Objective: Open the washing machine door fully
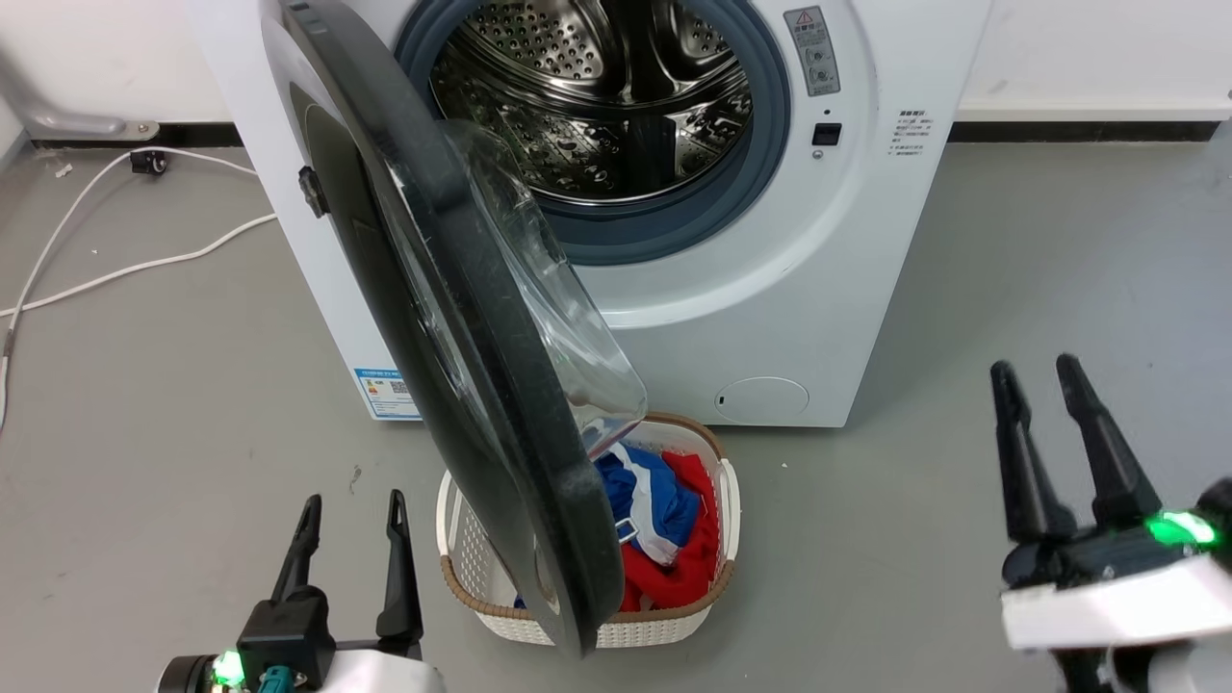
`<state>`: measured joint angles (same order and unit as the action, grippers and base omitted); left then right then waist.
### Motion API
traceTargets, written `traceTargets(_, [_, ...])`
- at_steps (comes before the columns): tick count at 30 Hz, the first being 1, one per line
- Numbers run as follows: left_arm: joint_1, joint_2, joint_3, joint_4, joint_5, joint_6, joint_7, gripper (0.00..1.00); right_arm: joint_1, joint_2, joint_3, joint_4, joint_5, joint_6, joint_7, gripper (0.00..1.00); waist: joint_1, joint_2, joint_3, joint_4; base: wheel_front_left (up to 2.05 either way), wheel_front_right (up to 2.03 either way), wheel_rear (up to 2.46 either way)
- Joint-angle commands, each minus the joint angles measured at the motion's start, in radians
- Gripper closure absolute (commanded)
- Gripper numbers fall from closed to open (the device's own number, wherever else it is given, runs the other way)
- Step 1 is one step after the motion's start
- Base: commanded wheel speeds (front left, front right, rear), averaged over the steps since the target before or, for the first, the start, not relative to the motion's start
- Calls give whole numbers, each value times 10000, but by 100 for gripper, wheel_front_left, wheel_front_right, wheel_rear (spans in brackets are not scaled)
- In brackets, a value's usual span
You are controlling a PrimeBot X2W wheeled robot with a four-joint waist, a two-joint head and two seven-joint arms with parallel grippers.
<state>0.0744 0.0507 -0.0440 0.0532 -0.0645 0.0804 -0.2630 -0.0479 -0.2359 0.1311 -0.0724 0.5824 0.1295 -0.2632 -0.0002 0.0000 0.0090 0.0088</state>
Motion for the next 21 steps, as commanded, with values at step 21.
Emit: traceTargets(21, [188, -9, -27, -64, 7, 44, -27, 0, 2068, 1823, -1660, -31, -5225, 11, -21, 0, 2, 0, -104, 42, 0, 0, 0])
